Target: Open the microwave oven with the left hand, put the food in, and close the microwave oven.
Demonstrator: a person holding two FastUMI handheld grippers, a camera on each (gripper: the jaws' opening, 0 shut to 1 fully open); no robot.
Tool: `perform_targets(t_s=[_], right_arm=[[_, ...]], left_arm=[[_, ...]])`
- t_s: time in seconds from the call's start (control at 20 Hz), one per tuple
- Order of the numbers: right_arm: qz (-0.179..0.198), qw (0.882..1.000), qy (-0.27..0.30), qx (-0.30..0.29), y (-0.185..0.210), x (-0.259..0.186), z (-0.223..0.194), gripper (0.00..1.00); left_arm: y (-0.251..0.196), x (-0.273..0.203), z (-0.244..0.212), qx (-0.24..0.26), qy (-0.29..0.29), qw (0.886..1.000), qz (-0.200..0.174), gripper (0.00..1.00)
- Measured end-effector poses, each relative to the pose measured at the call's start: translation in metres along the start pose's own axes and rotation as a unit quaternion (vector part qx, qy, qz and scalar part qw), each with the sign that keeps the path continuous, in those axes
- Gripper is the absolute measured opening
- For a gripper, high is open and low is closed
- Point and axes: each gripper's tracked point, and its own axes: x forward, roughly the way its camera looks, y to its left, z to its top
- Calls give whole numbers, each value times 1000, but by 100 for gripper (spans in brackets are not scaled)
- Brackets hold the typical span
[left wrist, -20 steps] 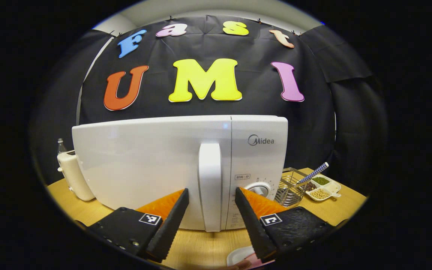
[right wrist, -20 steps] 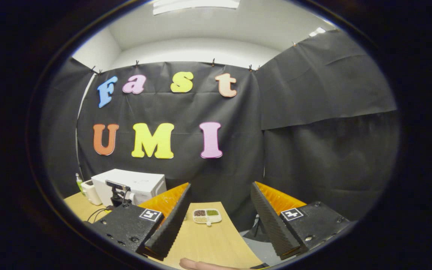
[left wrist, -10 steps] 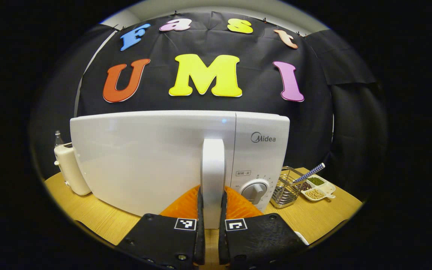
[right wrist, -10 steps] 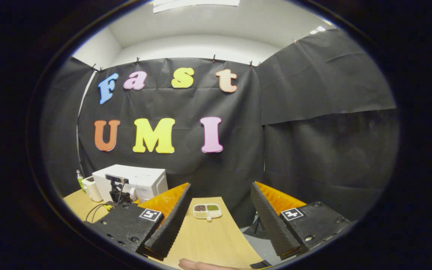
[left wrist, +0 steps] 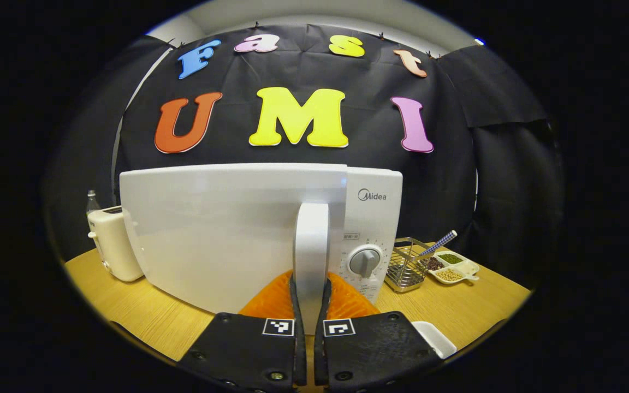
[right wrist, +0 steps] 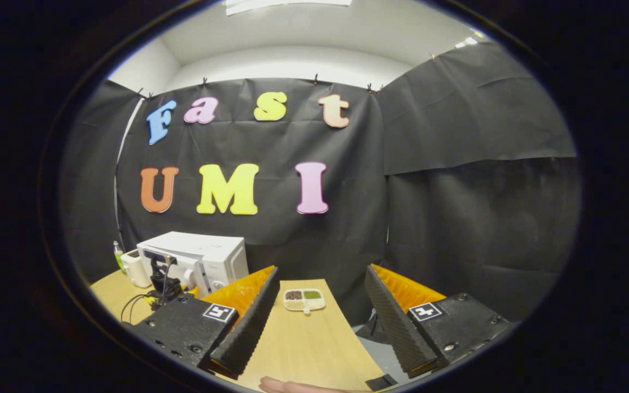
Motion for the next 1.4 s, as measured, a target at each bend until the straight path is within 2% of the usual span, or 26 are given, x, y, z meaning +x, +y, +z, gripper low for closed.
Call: perform_targets(t_s=[0.2, 0.25, 0.3, 0.55, 0.65, 0.8, 0.85, 0.9, 0.95, 1.0, 1.05, 1.1, 1.15, 1.25, 1.3, 1.35, 1.4], right_arm=[[12, 1000, 0, 21, 13, -9, -1, 100], [15, 1000, 2, 23, 16, -12, -3, 92], [19, 1000, 2, 23, 20, -16, -5, 100], [37, 999, 4, 15, 46, -33, -6, 100], [44, 999, 5, 11, 56, -39, -7, 100], [55, 998, 5, 0, 75, -47, -11, 100], [58, 998, 4, -4, 80, -50, -12, 100], [59, 998, 4, -8, 86, -52, -14, 100], [60, 998, 6, -12, 91, -54, -17, 91], [64, 998, 10, -16, 98, -54, -20, 92], [71, 997, 14, -19, 106, -55, -23, 92], [77, 997, 20, -22, 114, -55, -27, 92], [82, 996, 25, -25, 120, -54, -30, 100], [87, 995, 34, -31, 129, -51, -35, 100], [87, 995, 37, -34, 132, -49, -36, 92], [88, 995, 39, -37, 135, -46, -36, 100], [88, 994, 42, -41, 138, -42, -36, 100]], left_arm=[[13, -39, -2, 4, -7, 1000, -21, 5], [17, -49, -4, 6, -7, 1000, -26, 5], [22, -60, -4, 8, -8, 1000, -28, 5], [57, -113, -10, 9, -11, 999, -30, 5], [74, -133, -12, 13, -10, 999, -31, 13], [109, -166, -17, -2, -7, 1000, -24, 13], [118, -175, -24, -16, 7, 999, -29, 19], [131, -187, -28, -22, 17, 999, -24, 9], [146, -207, -27, -22, 16, 999, -24, 37], [163, -220, -24, -19, 11, 1000, -12, 58], [178, -239, -19, -19, 5, 1000, -3, 96], [194, -251, -16, -22, 2, 1000, 16, 95], [205, -260, -16, -24, 3, 999, 24, 93], [223, -279, -12, -20, 7, 999, 45, 93], [230, -289, -6, -19, 4, 998, 55, 93], [233, -296, -1, -20, 2, 998, 60, 94], [232, -303, 6, -20, -2, 998, 57, 94]])
